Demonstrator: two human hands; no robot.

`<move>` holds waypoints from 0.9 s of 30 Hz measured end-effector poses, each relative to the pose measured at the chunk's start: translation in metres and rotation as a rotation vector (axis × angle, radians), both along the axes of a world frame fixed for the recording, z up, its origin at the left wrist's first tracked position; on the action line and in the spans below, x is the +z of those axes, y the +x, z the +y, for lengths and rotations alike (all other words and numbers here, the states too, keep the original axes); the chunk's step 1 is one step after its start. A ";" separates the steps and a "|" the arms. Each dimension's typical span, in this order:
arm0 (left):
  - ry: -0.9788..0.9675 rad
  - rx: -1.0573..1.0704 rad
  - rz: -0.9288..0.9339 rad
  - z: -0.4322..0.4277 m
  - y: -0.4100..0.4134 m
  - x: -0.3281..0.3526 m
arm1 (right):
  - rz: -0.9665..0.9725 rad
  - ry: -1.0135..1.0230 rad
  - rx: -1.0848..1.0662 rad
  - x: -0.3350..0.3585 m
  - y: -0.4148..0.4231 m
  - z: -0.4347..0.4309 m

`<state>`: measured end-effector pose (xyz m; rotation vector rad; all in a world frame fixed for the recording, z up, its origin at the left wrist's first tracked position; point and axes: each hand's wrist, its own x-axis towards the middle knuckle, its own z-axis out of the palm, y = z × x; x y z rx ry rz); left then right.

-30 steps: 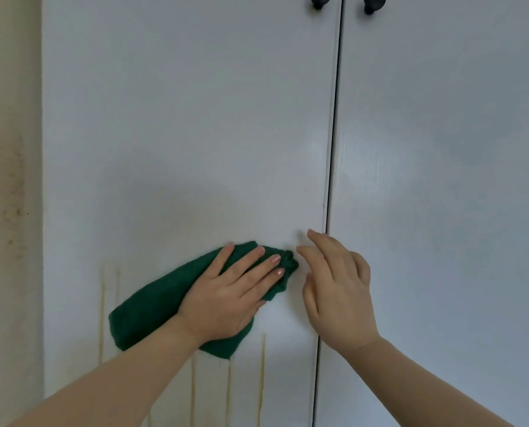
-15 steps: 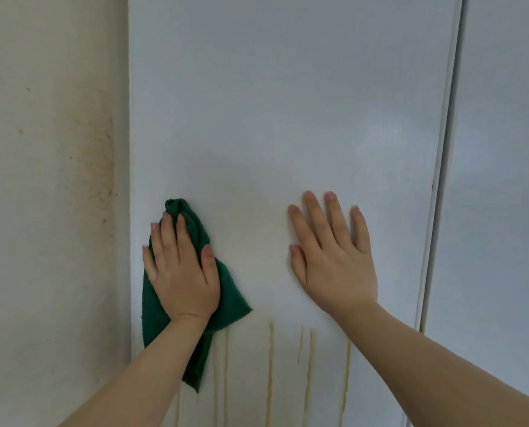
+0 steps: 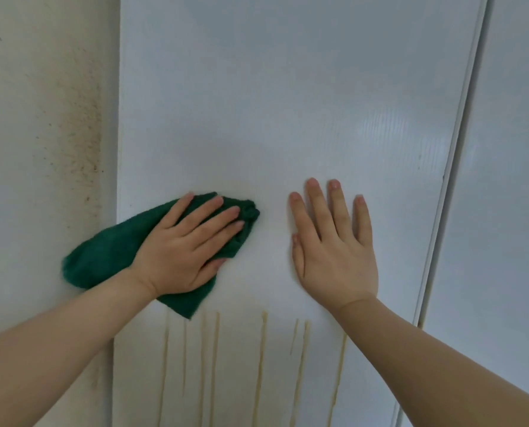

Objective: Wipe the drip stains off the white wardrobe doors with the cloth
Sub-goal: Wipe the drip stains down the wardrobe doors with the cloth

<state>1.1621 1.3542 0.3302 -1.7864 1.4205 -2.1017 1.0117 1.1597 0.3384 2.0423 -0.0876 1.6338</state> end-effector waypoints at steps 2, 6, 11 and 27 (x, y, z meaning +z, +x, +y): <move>-0.354 0.024 0.272 -0.001 -0.004 -0.006 | 0.014 0.008 0.004 0.001 0.000 0.000; -0.981 0.065 0.811 -0.016 -0.021 -0.013 | 0.015 0.009 0.016 0.001 0.001 -0.002; -0.479 0.129 0.435 -0.034 -0.038 -0.056 | 0.018 0.000 0.006 0.001 0.001 -0.003; -0.092 -0.058 0.128 -0.060 -0.053 -0.064 | 0.036 -0.011 0.049 0.001 -0.001 -0.004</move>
